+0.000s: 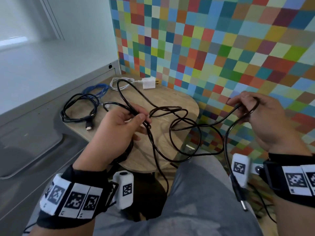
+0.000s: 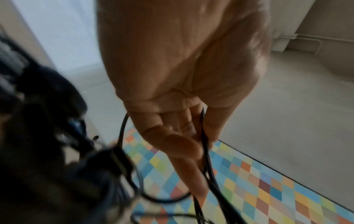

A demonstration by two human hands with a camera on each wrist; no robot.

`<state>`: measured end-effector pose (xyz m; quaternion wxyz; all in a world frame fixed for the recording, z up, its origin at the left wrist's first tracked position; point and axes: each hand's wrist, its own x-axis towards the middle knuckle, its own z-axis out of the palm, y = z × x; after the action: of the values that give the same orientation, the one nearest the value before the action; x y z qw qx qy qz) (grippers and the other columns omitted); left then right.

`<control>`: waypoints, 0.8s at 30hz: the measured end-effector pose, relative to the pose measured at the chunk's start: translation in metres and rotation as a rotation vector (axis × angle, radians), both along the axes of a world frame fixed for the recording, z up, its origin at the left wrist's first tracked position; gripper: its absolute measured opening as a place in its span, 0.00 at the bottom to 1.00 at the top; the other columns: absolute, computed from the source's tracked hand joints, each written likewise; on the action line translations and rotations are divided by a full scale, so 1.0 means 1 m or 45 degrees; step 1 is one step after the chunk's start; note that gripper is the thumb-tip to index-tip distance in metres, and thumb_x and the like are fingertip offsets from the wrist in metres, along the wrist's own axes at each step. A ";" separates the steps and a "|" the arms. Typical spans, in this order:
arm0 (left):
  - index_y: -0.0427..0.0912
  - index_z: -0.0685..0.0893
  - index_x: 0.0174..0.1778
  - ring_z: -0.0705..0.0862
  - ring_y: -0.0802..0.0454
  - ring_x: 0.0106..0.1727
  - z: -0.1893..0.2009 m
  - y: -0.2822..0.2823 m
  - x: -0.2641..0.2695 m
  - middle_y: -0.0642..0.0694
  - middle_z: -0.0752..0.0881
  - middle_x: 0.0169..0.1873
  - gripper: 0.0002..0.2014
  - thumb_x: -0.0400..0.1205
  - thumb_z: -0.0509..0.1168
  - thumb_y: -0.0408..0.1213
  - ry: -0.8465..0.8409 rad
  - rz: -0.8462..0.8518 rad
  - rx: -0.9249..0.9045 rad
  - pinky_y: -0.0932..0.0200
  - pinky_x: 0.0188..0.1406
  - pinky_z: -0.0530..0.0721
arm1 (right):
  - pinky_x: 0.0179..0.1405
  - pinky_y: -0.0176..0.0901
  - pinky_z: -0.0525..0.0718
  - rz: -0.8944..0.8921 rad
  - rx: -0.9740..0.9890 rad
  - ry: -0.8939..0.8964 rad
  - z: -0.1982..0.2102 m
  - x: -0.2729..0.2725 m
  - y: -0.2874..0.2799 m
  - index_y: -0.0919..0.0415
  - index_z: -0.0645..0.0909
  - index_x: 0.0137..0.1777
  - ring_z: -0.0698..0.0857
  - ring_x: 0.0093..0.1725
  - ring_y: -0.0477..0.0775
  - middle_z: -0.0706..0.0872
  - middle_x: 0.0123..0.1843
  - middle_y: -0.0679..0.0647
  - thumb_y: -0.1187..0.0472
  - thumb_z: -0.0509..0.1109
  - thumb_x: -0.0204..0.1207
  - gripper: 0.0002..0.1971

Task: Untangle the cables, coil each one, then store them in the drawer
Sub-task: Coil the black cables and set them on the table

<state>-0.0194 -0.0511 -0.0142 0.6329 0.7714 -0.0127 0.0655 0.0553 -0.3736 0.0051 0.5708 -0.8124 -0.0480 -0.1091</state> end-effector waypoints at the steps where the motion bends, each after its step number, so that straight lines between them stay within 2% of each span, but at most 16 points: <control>1: 0.42 0.86 0.50 0.92 0.42 0.36 0.004 0.004 -0.002 0.45 0.93 0.45 0.07 0.90 0.64 0.32 0.060 -0.026 0.125 0.55 0.27 0.86 | 0.42 0.56 0.82 0.006 -0.026 -0.003 0.000 0.000 0.001 0.53 0.91 0.45 0.78 0.37 0.52 0.86 0.35 0.34 0.52 0.61 0.92 0.19; 3: 0.48 0.87 0.46 0.89 0.45 0.27 0.011 0.014 -0.006 0.51 0.93 0.45 0.09 0.90 0.64 0.36 0.156 -0.125 0.384 0.58 0.22 0.80 | 0.39 0.54 0.79 0.059 -0.049 -0.009 0.000 -0.001 0.002 0.56 0.91 0.49 0.75 0.35 0.53 0.82 0.29 0.36 0.53 0.61 0.92 0.18; 5: 0.52 0.86 0.44 0.88 0.43 0.25 0.015 0.022 -0.009 0.49 0.92 0.46 0.10 0.89 0.64 0.40 0.222 -0.248 0.556 0.54 0.27 0.81 | 0.37 0.50 0.79 0.119 -0.077 -0.003 -0.001 0.000 0.004 0.56 0.91 0.49 0.75 0.32 0.52 0.78 0.27 0.42 0.56 0.62 0.92 0.17; 8: 0.54 0.85 0.45 0.92 0.44 0.32 0.016 0.028 -0.014 0.47 0.91 0.45 0.10 0.90 0.63 0.42 0.359 -0.333 0.618 0.51 0.28 0.85 | 0.37 0.54 0.82 0.197 -0.107 -0.032 -0.003 0.000 0.008 0.59 0.90 0.49 0.79 0.32 0.55 0.80 0.29 0.54 0.60 0.62 0.92 0.15; 11: 0.54 0.86 0.44 0.94 0.47 0.40 0.013 0.027 -0.014 0.45 0.91 0.45 0.11 0.90 0.62 0.42 0.430 -0.341 0.599 0.46 0.40 0.92 | 0.40 0.62 0.85 0.253 -0.089 -0.041 -0.005 0.001 0.012 0.59 0.90 0.49 0.81 0.32 0.59 0.83 0.30 0.59 0.61 0.64 0.91 0.13; 14: 0.54 0.86 0.44 0.92 0.46 0.42 0.010 0.028 -0.009 0.43 0.91 0.41 0.11 0.90 0.62 0.41 0.342 -0.284 0.637 0.43 0.43 0.91 | 0.41 0.62 0.88 0.283 -0.086 -0.036 -0.004 0.002 0.016 0.58 0.90 0.48 0.83 0.31 0.60 0.86 0.30 0.59 0.62 0.67 0.89 0.11; 16: 0.57 0.86 0.44 0.90 0.46 0.41 0.008 0.031 -0.005 0.49 0.90 0.39 0.10 0.89 0.63 0.42 0.250 -0.217 0.661 0.41 0.44 0.89 | 0.41 0.56 0.88 0.317 -0.046 -0.032 -0.003 0.001 0.017 0.58 0.90 0.48 0.87 0.34 0.63 0.89 0.34 0.61 0.67 0.68 0.87 0.10; 18: 0.60 0.86 0.44 0.89 0.54 0.43 0.007 0.032 -0.004 0.57 0.90 0.41 0.10 0.87 0.64 0.42 0.159 -0.138 0.671 0.46 0.48 0.89 | 0.45 0.52 0.91 0.367 0.006 0.008 -0.001 -0.002 0.018 0.59 0.90 0.51 0.91 0.40 0.66 0.92 0.39 0.62 0.75 0.64 0.87 0.15; 20: 0.59 0.87 0.44 0.89 0.59 0.48 0.006 0.030 -0.002 0.59 0.91 0.43 0.10 0.88 0.64 0.43 0.112 -0.075 0.631 0.46 0.54 0.89 | 0.47 0.49 0.91 0.432 0.128 0.107 0.004 -0.006 0.018 0.61 0.91 0.51 0.92 0.45 0.67 0.93 0.43 0.64 0.81 0.55 0.86 0.24; 22: 0.59 0.88 0.46 0.90 0.59 0.53 0.005 0.027 -0.001 0.58 0.91 0.47 0.10 0.89 0.64 0.41 0.089 -0.058 0.523 0.45 0.56 0.90 | 0.43 0.50 0.90 0.478 0.306 0.195 0.010 -0.010 0.020 0.65 0.92 0.46 0.91 0.45 0.68 0.92 0.42 0.68 0.78 0.49 0.86 0.27; 24: 0.61 0.88 0.48 0.90 0.54 0.55 0.005 0.022 -0.002 0.56 0.92 0.48 0.11 0.89 0.64 0.39 0.033 -0.096 0.467 0.42 0.58 0.90 | 0.40 0.55 0.88 0.411 0.340 0.221 0.012 -0.012 0.022 0.64 0.90 0.39 0.88 0.38 0.70 0.88 0.34 0.66 0.69 0.53 0.90 0.25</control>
<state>-0.0215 -0.0294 -0.0096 0.4839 0.8735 -0.0450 0.0284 0.0430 -0.3514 0.0171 0.6853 -0.7178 -0.1132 0.0485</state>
